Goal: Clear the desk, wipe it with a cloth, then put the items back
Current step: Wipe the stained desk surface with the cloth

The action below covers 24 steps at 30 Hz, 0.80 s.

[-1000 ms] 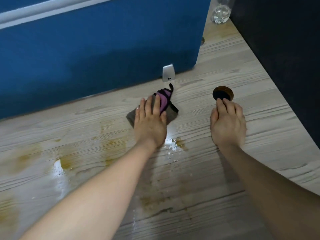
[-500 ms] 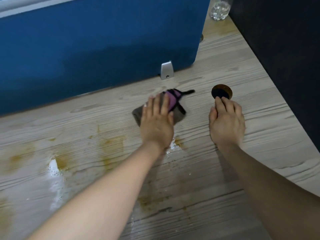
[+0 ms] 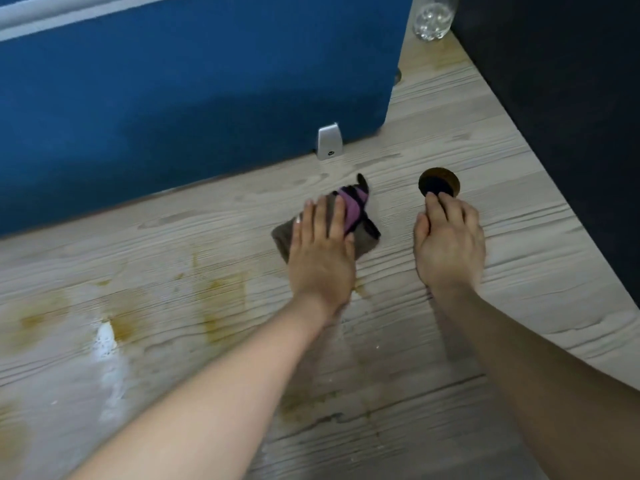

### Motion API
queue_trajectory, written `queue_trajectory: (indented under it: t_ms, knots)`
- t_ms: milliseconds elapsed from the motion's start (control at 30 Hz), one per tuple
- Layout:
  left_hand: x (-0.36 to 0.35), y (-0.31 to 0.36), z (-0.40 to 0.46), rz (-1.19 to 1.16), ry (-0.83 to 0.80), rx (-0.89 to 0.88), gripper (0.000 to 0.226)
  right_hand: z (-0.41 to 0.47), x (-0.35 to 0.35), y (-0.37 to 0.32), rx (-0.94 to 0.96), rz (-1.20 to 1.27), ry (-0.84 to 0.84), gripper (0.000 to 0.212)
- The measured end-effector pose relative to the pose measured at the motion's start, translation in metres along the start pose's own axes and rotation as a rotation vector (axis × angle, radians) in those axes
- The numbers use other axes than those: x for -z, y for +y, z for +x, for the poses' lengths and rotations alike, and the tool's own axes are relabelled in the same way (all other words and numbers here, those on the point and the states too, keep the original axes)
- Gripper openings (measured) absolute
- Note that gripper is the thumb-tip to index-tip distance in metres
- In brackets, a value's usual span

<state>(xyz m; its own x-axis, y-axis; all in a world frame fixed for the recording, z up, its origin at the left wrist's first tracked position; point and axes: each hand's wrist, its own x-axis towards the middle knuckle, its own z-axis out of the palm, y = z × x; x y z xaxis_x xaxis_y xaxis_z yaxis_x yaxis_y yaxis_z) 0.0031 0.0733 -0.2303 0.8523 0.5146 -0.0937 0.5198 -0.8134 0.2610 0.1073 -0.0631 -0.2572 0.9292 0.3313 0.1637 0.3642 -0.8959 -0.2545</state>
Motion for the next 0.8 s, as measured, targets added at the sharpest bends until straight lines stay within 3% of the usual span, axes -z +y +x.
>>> queue_trajectory:
  t_ms: [100, 167, 333, 467, 667, 800]
  knots:
    - [-0.004, 0.017, -0.012, 0.001, -0.109, -0.221, 0.054, -0.001, 0.002, -0.002, -0.003, 0.003, -0.017, 0.042]
    - [0.002, -0.001, 0.003, 0.041, -0.156, -0.267, 0.054, 0.000, 0.004, 0.000, -0.012, 0.009, -0.024, 0.043]
    - [0.020, -0.052, 0.045, 0.063, -0.108, 0.140, 0.056, 0.001, 0.005, 0.000, 0.006, 0.018, -0.059, 0.045]
    - [0.011, -0.019, 0.031, 0.032, -0.057, 0.311, 0.057, 0.000, 0.005, 0.001, 0.017, 0.077, -0.041, 0.045]
    - [-0.027, 0.089, -0.043, -0.013, -0.078, -0.003, 0.056, 0.009, 0.025, 0.022, -0.068, 0.545, 0.014, 0.035]
    - [-0.025, 0.078, -0.050, 0.008, -0.170, -0.185, 0.055, 0.005, 0.051, 0.049, -0.176, 0.474, 0.010, 0.036]
